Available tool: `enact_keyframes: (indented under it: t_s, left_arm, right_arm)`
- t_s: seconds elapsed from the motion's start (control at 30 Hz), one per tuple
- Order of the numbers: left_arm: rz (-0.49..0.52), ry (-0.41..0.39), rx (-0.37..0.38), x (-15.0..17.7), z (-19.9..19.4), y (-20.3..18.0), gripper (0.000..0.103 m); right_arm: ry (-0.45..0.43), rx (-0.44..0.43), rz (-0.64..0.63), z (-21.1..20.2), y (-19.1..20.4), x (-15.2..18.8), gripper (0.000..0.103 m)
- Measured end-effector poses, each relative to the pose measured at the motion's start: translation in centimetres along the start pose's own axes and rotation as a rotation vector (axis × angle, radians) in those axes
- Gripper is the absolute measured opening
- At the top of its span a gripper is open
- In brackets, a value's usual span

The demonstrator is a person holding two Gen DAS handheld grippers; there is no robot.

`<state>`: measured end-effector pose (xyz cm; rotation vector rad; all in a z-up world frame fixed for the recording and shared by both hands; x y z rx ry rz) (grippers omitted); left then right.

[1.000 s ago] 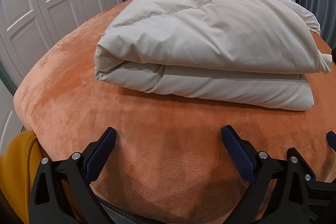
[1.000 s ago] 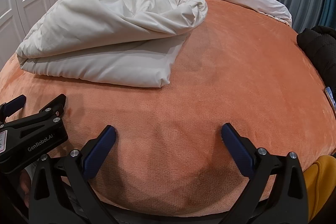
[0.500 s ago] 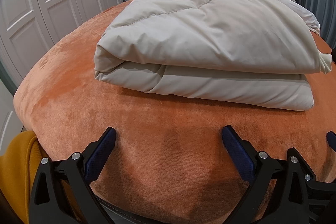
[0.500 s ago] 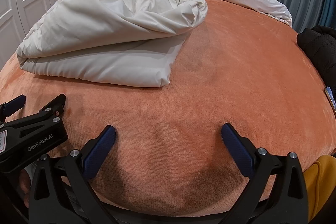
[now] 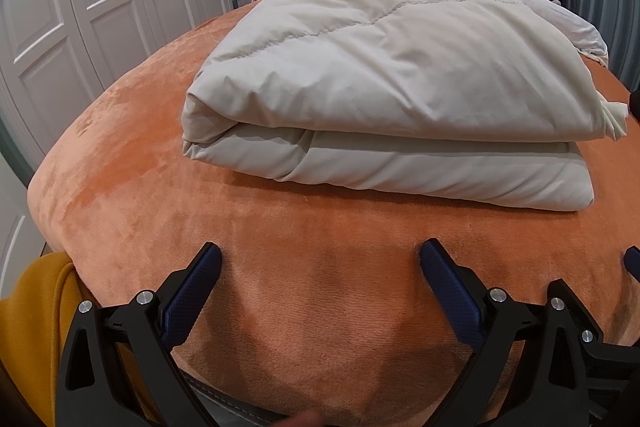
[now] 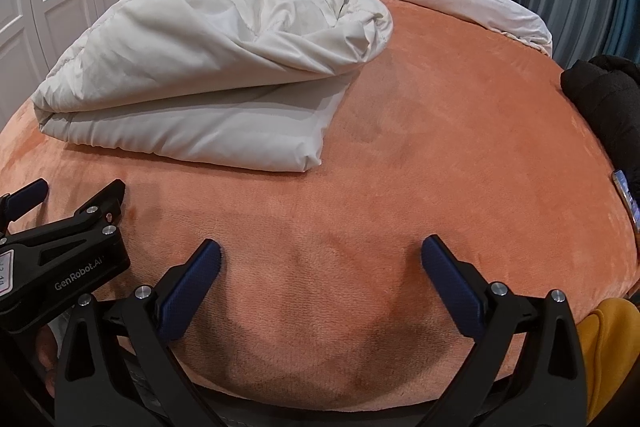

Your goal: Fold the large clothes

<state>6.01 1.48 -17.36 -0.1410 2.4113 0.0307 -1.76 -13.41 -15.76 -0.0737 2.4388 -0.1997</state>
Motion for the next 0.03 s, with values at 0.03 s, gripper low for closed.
enact_keyframes:
  t_s: [0.03]
  left_arm:
    - [0.002,-0.003,-0.001,-0.02,-0.03,-0.05,0.098]
  right_arm:
    - [0.002,0.001,0.001,0.0,0.0,0.0,0.098]
Point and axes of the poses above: each gripper's, at about its wrist camera, not at the fingertips, and z roughly the way its jaws point, y to its left, x to its underside, the point moved 8 cm from there along z, roughly the way its jaws point, and after that the axes turned 10 degrees about -z, right-handed, at the moved point
